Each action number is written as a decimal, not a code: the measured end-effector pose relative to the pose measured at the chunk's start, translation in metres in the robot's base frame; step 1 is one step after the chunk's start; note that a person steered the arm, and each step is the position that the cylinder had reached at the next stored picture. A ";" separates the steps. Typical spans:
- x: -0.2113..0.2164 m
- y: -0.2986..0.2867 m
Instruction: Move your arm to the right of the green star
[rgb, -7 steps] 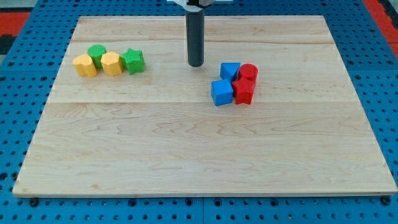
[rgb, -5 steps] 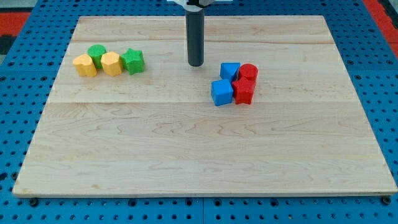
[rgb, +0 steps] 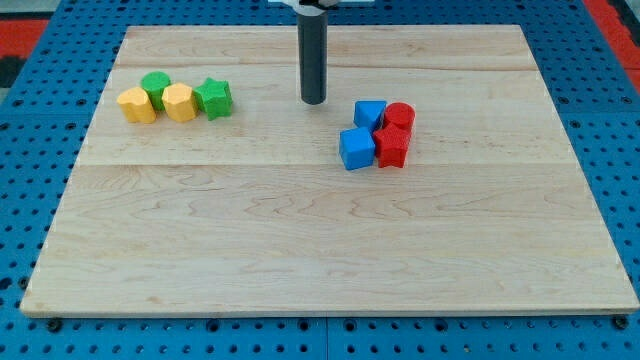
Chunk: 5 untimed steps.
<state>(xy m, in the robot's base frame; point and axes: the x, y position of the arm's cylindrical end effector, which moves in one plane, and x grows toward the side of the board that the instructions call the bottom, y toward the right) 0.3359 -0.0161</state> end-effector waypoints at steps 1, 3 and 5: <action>-0.001 -0.004; -0.001 0.000; 0.001 -0.008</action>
